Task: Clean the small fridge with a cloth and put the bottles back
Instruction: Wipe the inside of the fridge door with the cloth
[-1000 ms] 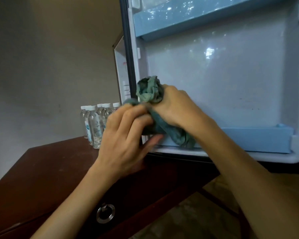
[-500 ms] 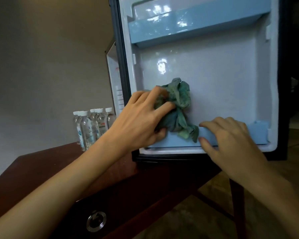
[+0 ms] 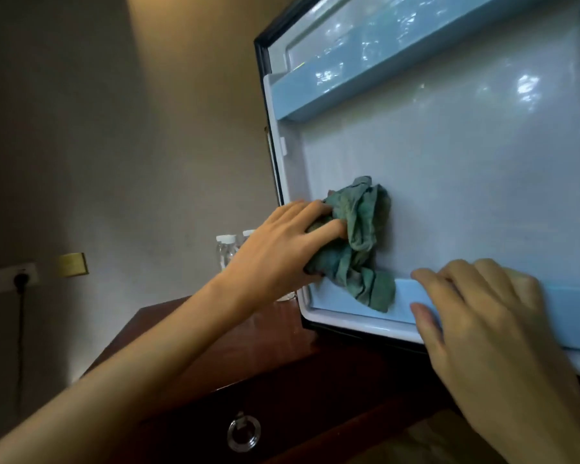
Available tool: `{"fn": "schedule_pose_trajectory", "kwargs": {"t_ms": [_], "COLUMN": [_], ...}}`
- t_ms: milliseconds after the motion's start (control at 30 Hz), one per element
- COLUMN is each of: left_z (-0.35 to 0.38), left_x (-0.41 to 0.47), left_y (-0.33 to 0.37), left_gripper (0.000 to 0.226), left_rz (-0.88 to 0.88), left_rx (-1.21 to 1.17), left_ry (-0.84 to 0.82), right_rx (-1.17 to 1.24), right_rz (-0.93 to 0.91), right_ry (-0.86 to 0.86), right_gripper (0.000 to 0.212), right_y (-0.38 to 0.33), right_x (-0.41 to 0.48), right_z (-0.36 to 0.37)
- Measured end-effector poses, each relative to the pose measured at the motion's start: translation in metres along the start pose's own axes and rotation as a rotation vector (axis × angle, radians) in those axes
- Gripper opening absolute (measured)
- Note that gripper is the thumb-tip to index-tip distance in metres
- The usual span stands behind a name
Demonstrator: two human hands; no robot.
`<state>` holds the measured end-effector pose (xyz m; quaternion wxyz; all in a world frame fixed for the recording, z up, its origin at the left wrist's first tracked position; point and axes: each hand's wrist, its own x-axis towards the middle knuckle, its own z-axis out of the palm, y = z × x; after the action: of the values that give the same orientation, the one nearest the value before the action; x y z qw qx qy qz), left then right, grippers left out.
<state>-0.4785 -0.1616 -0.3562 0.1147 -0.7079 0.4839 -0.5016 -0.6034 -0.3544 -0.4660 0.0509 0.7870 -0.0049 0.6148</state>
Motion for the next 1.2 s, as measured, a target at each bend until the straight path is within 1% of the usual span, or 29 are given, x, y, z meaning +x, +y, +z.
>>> {"fn": "schedule_pose_trajectory", "kwargs": {"t_ms": [133,267,367,433,500,567,633,700,800,933,1067,1200], "left_z": [0.004,-0.004,-0.013,-0.018,-0.02,-0.019,-0.019,-0.018,-0.019,-0.025,-0.034,-0.034], "left_x": [-0.001,0.011,0.031,0.041,0.042,0.037,0.034,0.036,0.041,0.046,0.049,0.049], "left_y": [0.008,0.004,-0.009,-0.017,-0.021,-0.023,-0.025,-0.029,-0.037,-0.042,-0.046,-0.051], "left_gripper": [0.062,0.055,0.059,0.058,0.049,0.04,0.037,0.037,0.041,0.058,0.059,0.058], "left_rz": [-0.109,-0.217,-0.252,-0.224,-0.138,-0.017,0.07,0.056,-0.052,-0.157,-0.166,-0.285], "left_rx": [0.154,0.309,0.392,0.459,0.543,0.623,0.676,0.707,0.678,0.583,0.474,0.365], "left_ry": [0.075,0.14,0.162,0.175,0.213,0.293,0.37,0.356,0.265,0.205,0.196,0.092], "right_rx": [-0.02,-0.045,-0.052,-0.045,-0.038,-0.046,-0.048,-0.048,-0.05,-0.063,-0.051,-0.054], "right_rz": [0.006,0.019,0.034,0.045,0.053,0.057,0.069,0.076,0.089,0.07,0.095,0.089], "right_ry": [-0.001,0.019,0.029,0.031,0.022,0.01,0.013,0.023,0.051,0.112,0.132,0.158], "right_gripper": [0.024,0.023,0.024,0.024,0.025,0.023,0.021,0.02,0.02,0.02,0.015,0.013], "right_y": [-0.002,-0.001,0.001,0.001,-0.001,-0.005,-0.01,-0.012,-0.014,-0.022,-0.031,-0.036], "right_x": [-0.002,-0.004,-0.003,-0.004,-0.004,-0.004,-0.004,-0.004,-0.004,-0.003,0.0,0.002], "right_z": [-0.001,0.002,0.005,0.006,0.005,0.005,0.004,0.004,0.004,0.003,0.001,0.002]}}
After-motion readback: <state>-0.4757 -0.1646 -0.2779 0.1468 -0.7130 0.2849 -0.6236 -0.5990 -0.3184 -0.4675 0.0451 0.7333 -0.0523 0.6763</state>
